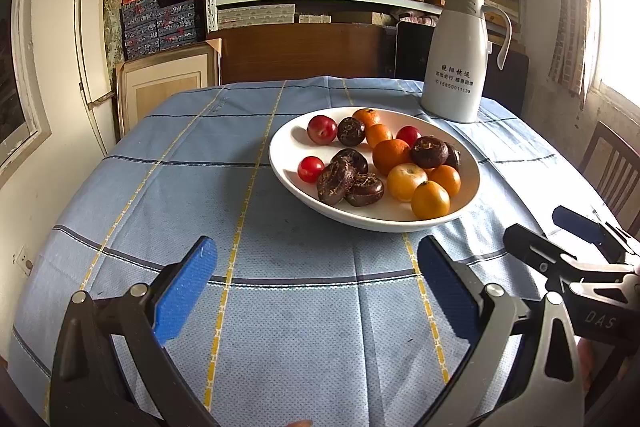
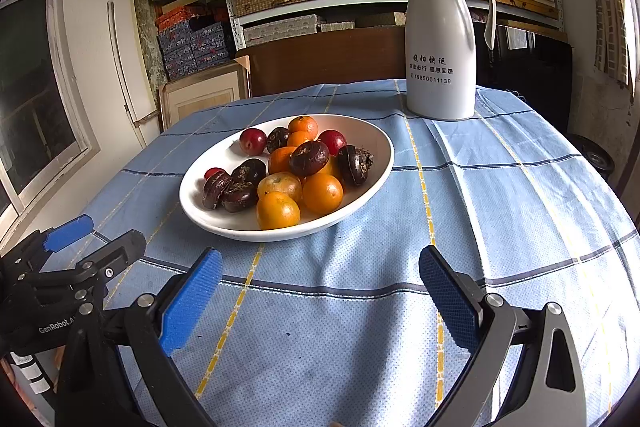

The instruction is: Organize fruits

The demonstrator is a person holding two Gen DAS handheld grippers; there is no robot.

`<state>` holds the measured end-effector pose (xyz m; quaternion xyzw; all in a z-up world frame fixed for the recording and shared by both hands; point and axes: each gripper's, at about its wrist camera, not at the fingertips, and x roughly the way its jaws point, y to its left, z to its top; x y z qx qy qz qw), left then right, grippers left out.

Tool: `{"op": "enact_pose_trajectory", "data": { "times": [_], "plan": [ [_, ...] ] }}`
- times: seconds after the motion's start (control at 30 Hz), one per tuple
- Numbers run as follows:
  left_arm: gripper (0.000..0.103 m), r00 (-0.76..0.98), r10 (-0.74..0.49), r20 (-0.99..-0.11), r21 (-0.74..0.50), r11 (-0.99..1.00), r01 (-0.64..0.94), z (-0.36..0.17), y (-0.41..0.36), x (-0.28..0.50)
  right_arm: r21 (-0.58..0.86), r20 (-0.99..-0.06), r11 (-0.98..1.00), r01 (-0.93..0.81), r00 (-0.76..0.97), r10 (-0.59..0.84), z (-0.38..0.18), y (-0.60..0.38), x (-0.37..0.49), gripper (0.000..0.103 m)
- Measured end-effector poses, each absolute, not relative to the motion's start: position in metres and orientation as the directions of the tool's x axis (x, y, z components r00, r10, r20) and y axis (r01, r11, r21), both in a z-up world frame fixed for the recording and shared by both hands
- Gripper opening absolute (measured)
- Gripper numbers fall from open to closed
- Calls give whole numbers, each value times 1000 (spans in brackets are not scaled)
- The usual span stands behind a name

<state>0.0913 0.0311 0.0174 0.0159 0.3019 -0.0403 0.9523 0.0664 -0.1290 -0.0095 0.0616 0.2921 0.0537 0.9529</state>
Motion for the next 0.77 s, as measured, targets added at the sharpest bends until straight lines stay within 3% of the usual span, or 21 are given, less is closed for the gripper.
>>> {"op": "enact_pose_trajectory", "data": {
  "times": [0.77],
  "plan": [
    [98, 829, -48, -558, 39, 996, 84, 19, 27, 87, 149, -551, 987, -66, 823, 138, -9, -129, 67, 99]
  ]
}}
